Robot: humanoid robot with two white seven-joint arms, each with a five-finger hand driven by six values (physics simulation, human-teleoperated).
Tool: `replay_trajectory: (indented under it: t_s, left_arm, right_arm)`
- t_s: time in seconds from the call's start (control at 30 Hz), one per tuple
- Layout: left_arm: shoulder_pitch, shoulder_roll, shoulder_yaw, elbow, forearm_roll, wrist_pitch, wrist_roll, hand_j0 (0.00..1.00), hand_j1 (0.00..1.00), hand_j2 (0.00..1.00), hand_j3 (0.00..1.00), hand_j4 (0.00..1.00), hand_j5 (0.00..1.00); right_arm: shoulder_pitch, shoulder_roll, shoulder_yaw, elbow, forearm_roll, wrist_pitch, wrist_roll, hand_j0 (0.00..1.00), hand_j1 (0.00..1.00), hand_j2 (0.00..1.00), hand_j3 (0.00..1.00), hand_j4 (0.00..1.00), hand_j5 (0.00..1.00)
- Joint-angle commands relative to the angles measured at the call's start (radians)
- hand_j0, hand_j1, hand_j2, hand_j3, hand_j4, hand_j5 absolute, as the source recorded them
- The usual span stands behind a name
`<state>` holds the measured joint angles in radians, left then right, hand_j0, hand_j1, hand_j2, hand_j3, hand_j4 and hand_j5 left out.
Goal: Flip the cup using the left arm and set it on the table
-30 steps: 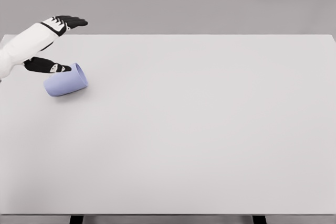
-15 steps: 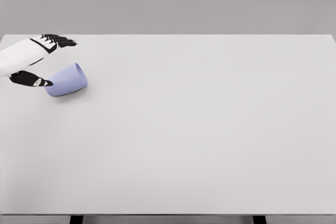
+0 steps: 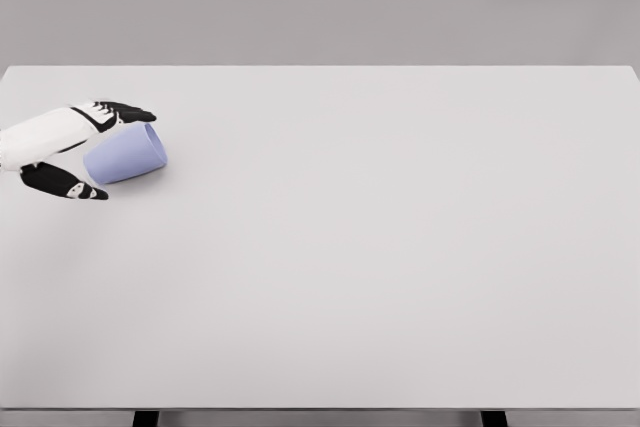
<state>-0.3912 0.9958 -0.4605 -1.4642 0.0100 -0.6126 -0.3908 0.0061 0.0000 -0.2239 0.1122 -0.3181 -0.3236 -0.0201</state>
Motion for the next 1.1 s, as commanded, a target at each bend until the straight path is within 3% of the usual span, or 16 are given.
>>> replay_trajectory:
  t_s: [0.0, 0.27, 0.4, 0.53, 0.73, 1.07]
  left_arm:
    - [0.0, 0.009, -0.026, -0.042, 0.097, 0.002, -0.063, 1.0, 1.0, 1.0, 1.0, 1.0, 1.0]
    - [-0.005, 0.006, -0.023, -0.061, 0.116, 0.08, -0.071, 1.0, 1.0, 1.0, 1.0, 1.0, 1.0]
    - [-0.017, -0.016, -0.023, 0.019, 0.091, 0.088, -0.063, 1.0, 1.0, 1.0, 1.0, 1.0, 1.0]
    - [-0.029, -0.034, -0.021, 0.028, 0.094, 0.097, -0.065, 1.0, 1.0, 1.0, 1.0, 1.0, 1.0]
    - [-0.077, -0.036, -0.075, 0.036, 0.108, 0.33, -0.066, 1.0, 1.0, 1.0, 1.0, 1.0, 1.0]
    - [-0.118, -0.082, -0.098, 0.051, 0.097, 0.45, -0.068, 1.0, 1.0, 1.0, 1.0, 1.0, 1.0]
  right_arm:
    - [0.0, 0.0, 0.0, 0.0, -0.001, 0.0, 0.0, 1.0, 1.0, 1.0, 1.0, 1.0, 1.0]
    - [0.0, 0.0, 0.0, 0.0, -0.001, 0.0, 0.0, 1.0, 1.0, 1.0, 1.0, 1.0, 1.0]
    - [0.0, 0.0, 0.0, 0.0, -0.001, 0.0, 0.0, 1.0, 1.0, 1.0, 1.0, 1.0, 1.0]
    - [0.0, 0.0, 0.0, 0.0, -0.001, 0.0, 0.0, 1.0, 1.0, 1.0, 1.0, 1.0, 1.0]
    - [0.0, 0.0, 0.0, 0.0, -0.001, 0.0, 0.0, 1.0, 1.0, 1.0, 1.0, 1.0, 1.0]
    - [0.0, 0.0, 0.0, 0.0, -0.001, 0.0, 0.0, 1.0, 1.0, 1.0, 1.0, 1.0, 1.0]
